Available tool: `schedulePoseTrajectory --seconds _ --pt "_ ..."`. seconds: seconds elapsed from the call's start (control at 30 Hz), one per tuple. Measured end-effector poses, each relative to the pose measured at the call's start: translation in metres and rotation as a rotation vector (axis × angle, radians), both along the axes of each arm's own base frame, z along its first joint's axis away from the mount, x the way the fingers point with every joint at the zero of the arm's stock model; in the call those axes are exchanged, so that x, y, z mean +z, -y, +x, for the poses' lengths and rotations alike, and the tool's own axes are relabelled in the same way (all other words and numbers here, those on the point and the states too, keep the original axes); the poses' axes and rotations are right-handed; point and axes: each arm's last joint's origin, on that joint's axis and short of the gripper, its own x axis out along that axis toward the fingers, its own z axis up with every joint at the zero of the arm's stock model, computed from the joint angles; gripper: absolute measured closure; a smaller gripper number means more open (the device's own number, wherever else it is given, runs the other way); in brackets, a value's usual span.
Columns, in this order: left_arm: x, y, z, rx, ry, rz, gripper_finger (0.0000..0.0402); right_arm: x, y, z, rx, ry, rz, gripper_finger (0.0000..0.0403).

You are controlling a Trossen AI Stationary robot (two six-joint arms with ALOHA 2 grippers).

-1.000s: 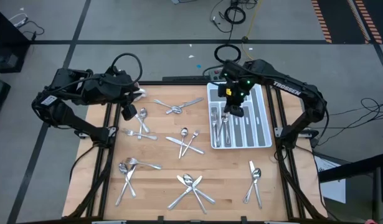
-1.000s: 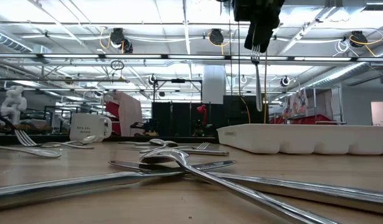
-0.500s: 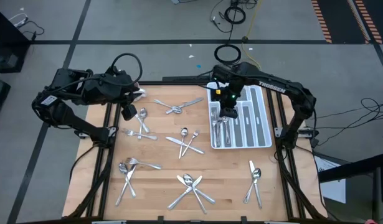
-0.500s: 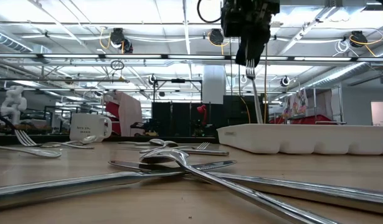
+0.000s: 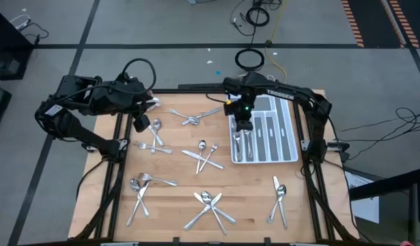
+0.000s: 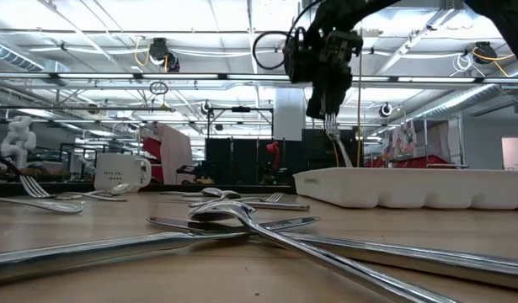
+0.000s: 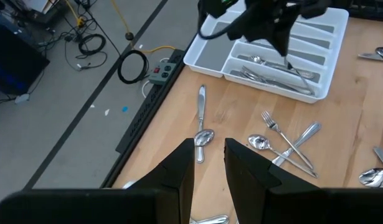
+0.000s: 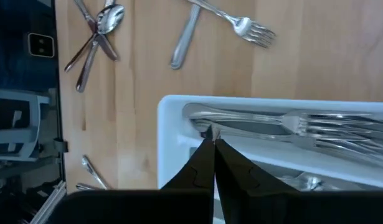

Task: Sort silverware
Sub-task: Put the silver fork into the silverware tray

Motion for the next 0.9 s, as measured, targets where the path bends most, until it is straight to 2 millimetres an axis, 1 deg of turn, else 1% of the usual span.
schedulePoseTrajectory --seconds 0.17,0.3,0.5,0.6,0.77,0.9 --pt "0.0 0.0 0.0 0.0 0.0 0.0 0.0308 -0.015 0.015 0.003 -0.003 0.005 -0.007 0.0403" --pt "0.0 0.0 0.0 0.0 0.0 0.0 0.0308 -0.023 0.032 0.002 -0.024 0.031 -0.029 0.0403" --pt "0.0 0.0 0.0 0.0 0.0 0.0 0.0308 -0.023 0.059 -0.01 -0.091 0.074 -0.062 0.0403" --pt "0.0 0.0 0.0 0.0 0.0 0.0 0.0308 -0.023 0.068 -0.016 -0.125 0.069 -0.061 0.0403" --pt "0.0 0.0 0.0 0.0 0.0 0.0 0.0308 -0.027 0.07 -0.018 -0.129 0.067 -0.056 0.0403" --pt "0.0 0.0 0.0 0.0 0.0 0.0 0.0308 -0.039 0.067 -0.022 -0.127 0.037 -0.033 0.0403"
